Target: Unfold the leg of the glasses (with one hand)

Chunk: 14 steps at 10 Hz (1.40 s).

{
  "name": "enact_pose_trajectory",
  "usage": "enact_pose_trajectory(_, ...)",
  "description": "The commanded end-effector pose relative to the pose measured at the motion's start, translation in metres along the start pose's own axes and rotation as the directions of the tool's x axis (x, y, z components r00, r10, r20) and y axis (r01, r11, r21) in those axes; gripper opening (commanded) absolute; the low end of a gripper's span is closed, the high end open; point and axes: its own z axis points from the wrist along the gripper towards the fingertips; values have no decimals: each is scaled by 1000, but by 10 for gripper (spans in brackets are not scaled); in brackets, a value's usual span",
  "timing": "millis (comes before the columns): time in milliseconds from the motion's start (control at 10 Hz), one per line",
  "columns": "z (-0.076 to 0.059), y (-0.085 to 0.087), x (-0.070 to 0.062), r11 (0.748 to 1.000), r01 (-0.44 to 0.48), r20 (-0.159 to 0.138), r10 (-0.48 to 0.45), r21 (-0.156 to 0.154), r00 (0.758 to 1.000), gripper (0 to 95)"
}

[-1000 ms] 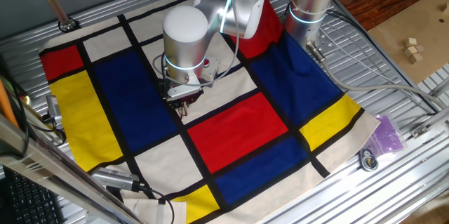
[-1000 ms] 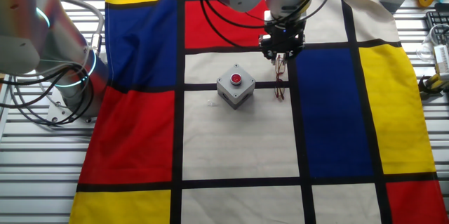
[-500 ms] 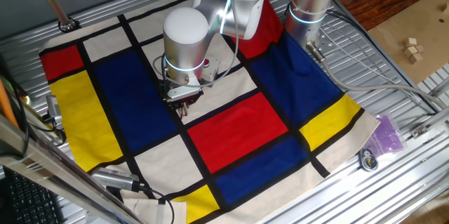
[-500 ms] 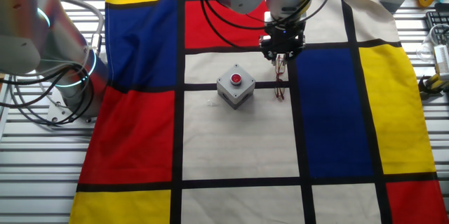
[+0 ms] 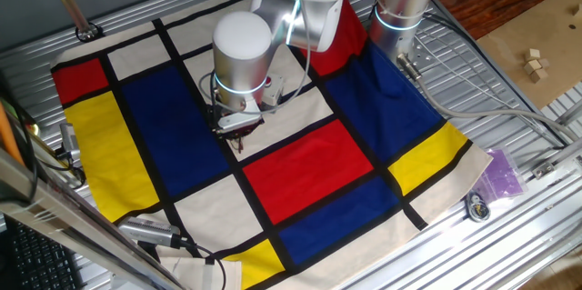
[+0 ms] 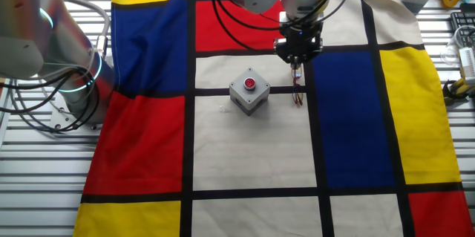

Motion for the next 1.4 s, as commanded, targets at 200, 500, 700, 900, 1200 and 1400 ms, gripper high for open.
enact_pose_trajectory(200,0,0,0,1000,-1,-22,1,-9,1000,0)
enact_pose_trajectory(500,-4,0,1,1000,5,-45,-5,-14,999,0)
enact_pose_trajectory(700,-5,0,1,1000,5,-52,-6,-15,999,0)
enact_pose_trajectory(900,-5,0,1,1000,23,-64,-24,-19,998,0)
enact_pose_trajectory(1200,-7,0,1,998,49,-104,-54,-50,993,0)
enact_pose_trajectory(1400,-9,1,1,996,62,-135,-70,-58,988,0)
